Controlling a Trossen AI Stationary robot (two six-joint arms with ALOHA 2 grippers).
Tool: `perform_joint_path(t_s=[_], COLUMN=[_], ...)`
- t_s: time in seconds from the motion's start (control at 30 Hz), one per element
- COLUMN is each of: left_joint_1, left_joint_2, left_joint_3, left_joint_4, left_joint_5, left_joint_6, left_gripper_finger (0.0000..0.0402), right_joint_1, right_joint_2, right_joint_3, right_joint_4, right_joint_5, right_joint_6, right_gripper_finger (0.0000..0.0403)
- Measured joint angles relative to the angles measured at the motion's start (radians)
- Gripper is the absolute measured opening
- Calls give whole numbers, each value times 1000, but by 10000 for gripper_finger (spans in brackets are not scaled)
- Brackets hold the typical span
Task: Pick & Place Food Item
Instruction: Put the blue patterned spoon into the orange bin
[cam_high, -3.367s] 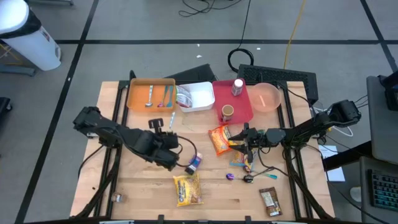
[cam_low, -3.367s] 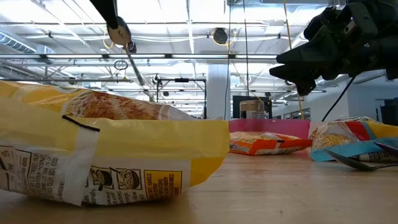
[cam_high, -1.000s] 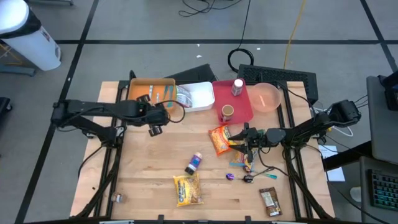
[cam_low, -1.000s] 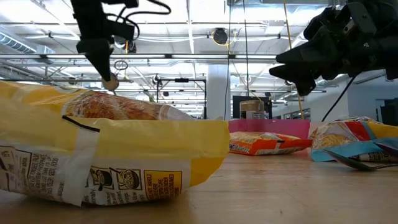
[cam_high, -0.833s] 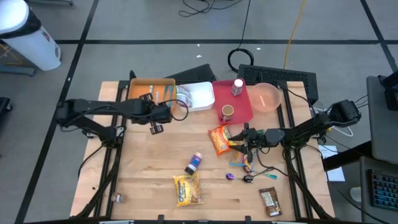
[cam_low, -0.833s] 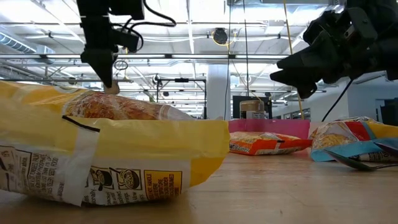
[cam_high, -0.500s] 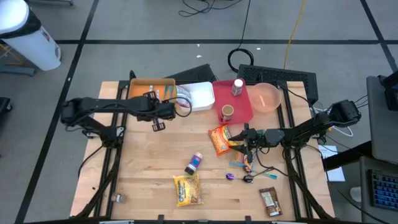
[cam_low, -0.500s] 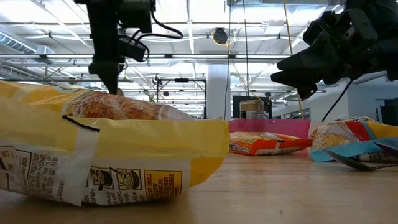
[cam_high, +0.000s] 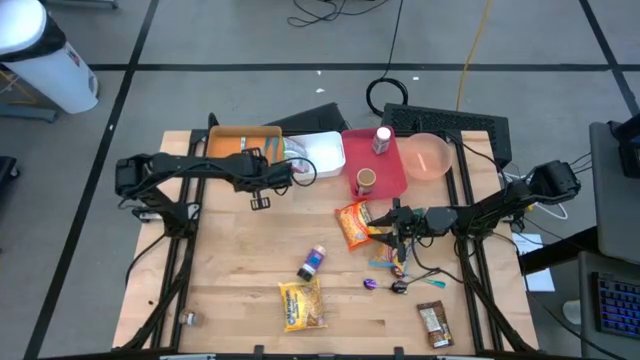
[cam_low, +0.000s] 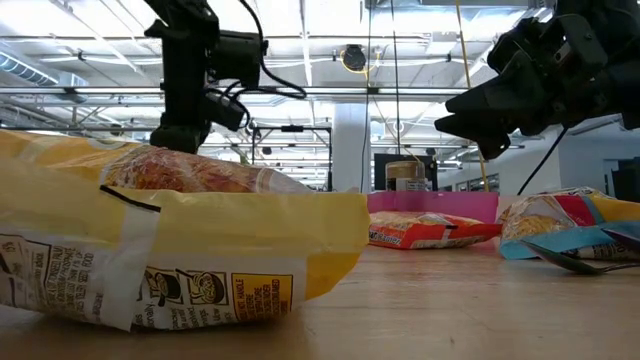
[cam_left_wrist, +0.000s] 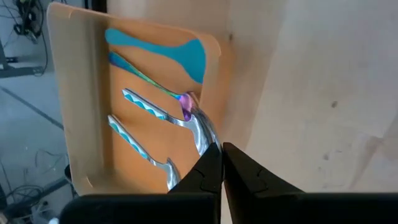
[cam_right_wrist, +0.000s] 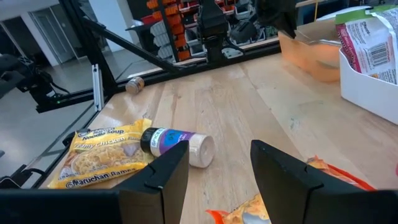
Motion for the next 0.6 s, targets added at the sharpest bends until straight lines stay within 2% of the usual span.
perform_joint_path(t_s=[0.4,0.6], left_joint_1=[66,81], left_joint_2=[14,14], left_joint_3=[0,0], left_joint_4=[27,58], left_joint_5=[51,98], left_joint_6=[34,35], left_gripper_finger=[4,34], right_joint_1=[0,0], right_joint_2=[0,0], right_joint_3=[0,0], right_joint_4=[-1,-1], right_joint_5=[0,0], right_joint_6=[0,0], right_gripper_finger=[164,164])
